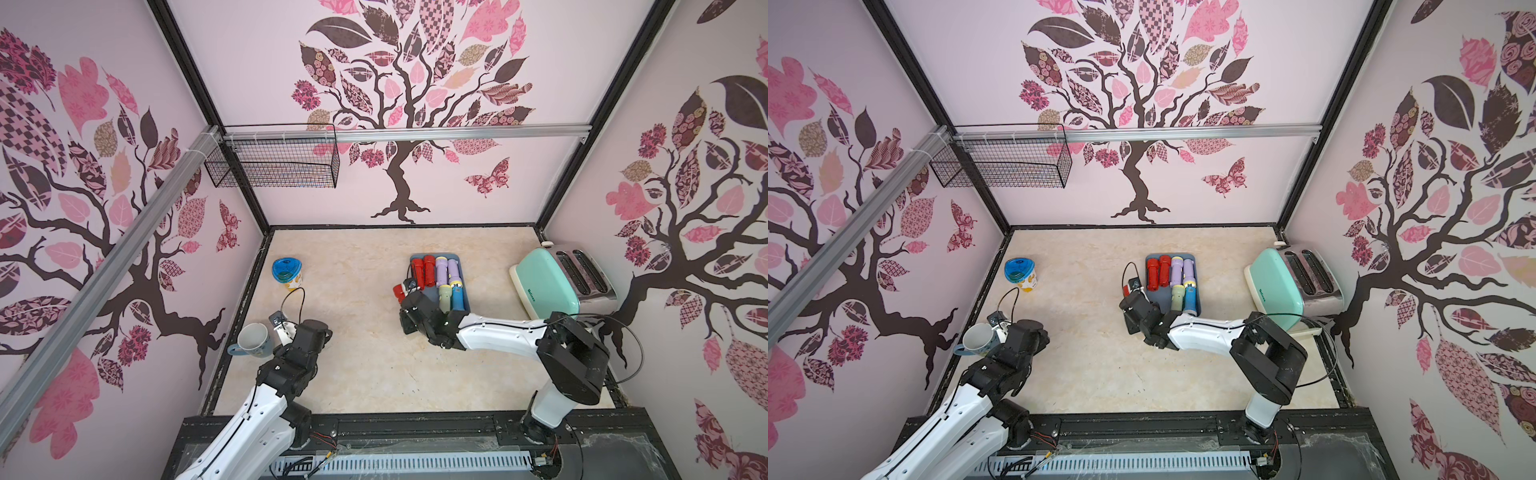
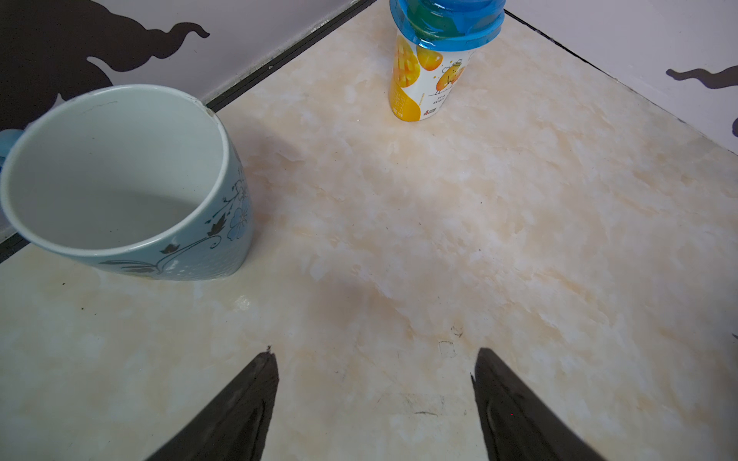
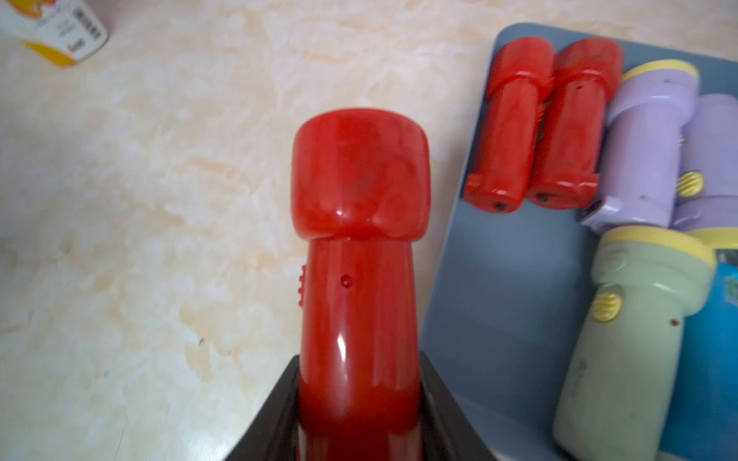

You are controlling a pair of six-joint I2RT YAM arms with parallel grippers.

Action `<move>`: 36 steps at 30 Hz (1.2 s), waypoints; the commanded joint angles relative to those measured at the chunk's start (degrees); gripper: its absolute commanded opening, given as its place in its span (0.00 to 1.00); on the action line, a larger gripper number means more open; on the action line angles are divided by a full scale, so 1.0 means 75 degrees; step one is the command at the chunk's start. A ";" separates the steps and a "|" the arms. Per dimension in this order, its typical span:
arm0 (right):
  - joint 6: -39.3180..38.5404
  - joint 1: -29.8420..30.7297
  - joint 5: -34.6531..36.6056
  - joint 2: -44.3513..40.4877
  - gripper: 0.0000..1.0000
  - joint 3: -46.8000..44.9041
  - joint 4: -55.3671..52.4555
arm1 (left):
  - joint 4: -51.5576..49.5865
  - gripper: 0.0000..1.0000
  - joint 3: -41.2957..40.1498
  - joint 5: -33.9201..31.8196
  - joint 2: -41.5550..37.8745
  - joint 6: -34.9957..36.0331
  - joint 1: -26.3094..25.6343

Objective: Put the flashlights into the storage boxes
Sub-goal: Place the flashlight at the storage box.

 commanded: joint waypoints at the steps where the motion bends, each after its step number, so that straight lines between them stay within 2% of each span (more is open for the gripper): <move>1: 0.0728 -0.0829 -0.0434 0.0044 0.35 0.0474 -0.0180 | 0.0006 0.80 -0.0157 -0.0171 0.0017 -0.0055 0.0025; 3: 0.1270 -0.1392 -0.0865 0.0232 0.35 0.0599 -0.0434 | 0.0045 0.80 -0.0157 -0.0163 0.0046 -0.0039 0.0025; 7: 0.1860 -0.1850 -0.1330 0.0520 0.35 0.0645 -0.0670 | 0.0049 0.80 -0.0163 -0.0161 0.0102 -0.0044 0.0025; 19: 0.2301 -0.1905 -0.1671 0.0900 0.41 0.0474 -0.0821 | 0.0105 0.81 -0.0110 -0.0126 0.0248 -0.0014 0.0025; 28: 0.2386 -0.1913 -0.1457 0.0658 0.45 0.0311 -0.1029 | 0.0195 0.81 -0.0157 -0.0052 0.0208 0.0055 0.0025; 32: 0.2241 -0.1912 -0.1289 0.0383 0.50 0.0291 -0.1191 | 0.0131 0.81 -0.0114 -0.0057 0.0304 -0.0009 0.0025; 36: 0.1976 -0.1907 -0.1087 0.0102 0.64 0.0424 -0.1473 | 0.0126 0.82 -0.0121 -0.0075 0.0266 -0.0009 0.0025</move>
